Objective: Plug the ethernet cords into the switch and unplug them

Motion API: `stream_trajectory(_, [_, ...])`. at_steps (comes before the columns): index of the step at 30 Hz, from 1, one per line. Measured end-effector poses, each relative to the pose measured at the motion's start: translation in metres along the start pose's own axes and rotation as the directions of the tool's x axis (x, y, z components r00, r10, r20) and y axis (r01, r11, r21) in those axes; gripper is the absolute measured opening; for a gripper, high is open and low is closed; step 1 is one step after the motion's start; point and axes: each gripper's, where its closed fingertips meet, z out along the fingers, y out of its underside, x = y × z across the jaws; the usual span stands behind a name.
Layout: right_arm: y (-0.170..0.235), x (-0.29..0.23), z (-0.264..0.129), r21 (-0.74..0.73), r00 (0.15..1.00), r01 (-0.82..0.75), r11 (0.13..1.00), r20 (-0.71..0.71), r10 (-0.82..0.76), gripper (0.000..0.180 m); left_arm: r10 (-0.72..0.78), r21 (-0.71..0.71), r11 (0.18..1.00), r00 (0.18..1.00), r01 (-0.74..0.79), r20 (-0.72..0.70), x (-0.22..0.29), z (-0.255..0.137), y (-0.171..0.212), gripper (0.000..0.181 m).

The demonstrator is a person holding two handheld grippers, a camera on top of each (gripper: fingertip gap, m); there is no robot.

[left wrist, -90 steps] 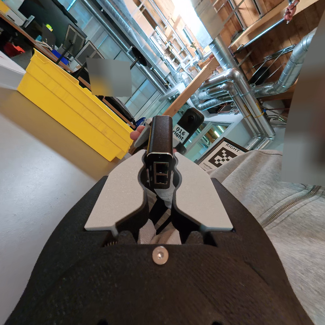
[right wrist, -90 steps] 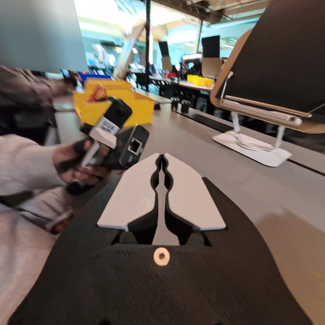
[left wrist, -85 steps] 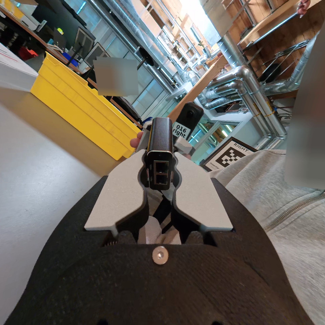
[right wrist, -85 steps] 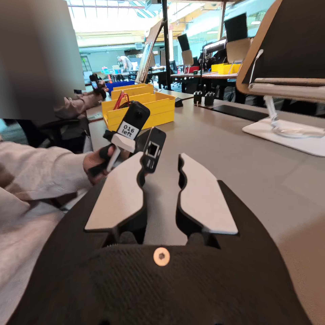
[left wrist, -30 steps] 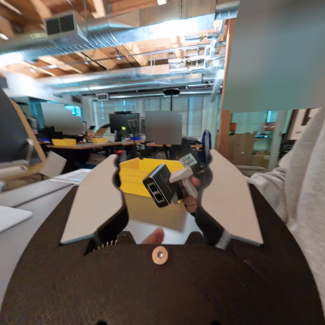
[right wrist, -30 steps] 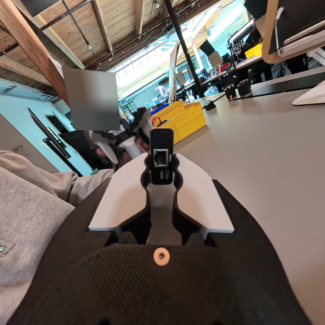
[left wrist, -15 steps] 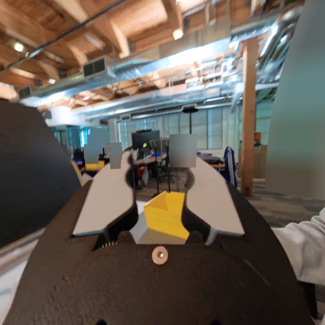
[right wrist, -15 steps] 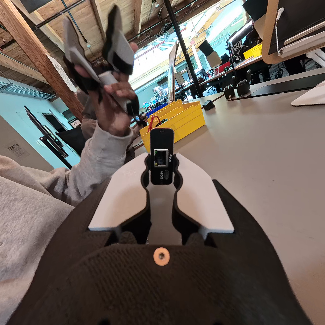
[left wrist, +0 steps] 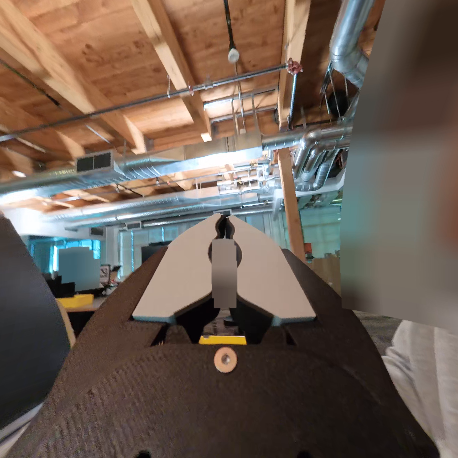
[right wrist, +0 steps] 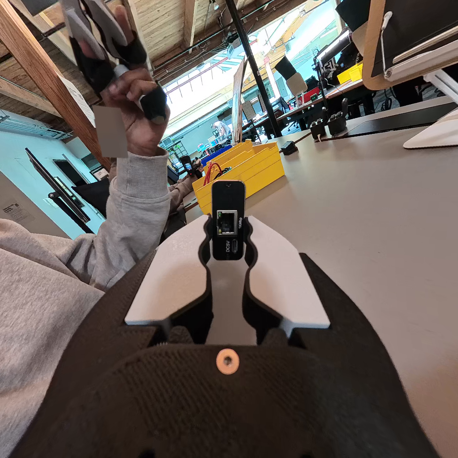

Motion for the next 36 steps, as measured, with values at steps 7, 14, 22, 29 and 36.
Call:
stream_trajectory(7, [0.002, 0.000, 0.000, -0.006, 1.000, -0.001, 1.000, 0.003, 0.001, 0.024, -0.111, -0.077, 0.991, 0.994, 0.111, 0.002, 0.001, 0.010, 0.017, 0.001])
stream_trajectory(14, [-0.001, -0.001, -0.001, 0.008, 1.000, -0.014, 1.000, 0.009, 0.014, 0.024, -0.080, -0.082, 0.994, 0.982, 0.067, -0.173, 0.020, 0.004, 0.033, 0.002])
stream_trajectory(22, [-0.001, -0.002, -0.001, 0.008, 1.000, -0.014, 1.000, 0.013, 0.014, 0.024, -0.119, -0.389, 0.913, 0.992, 0.124, 0.037, -0.010, 0.009, 0.094, 0.064])
stream_trajectory(29, [-0.011, 0.000, -0.009, 0.047, 1.000, 0.005, 0.999, -0.010, -0.005, 0.024, -0.304, -0.577, 0.738, 0.936, 0.349, 0.176, -0.007, -0.025, 0.192, 0.064])
stream_trajectory(36, [-0.013, 0.003, -0.012, 0.061, 1.000, -0.023, 0.998, -0.005, 0.023, 0.024, -0.597, -0.617, 0.462, 0.738, 0.637, 0.315, 0.050, -0.067, 0.305, 0.071])
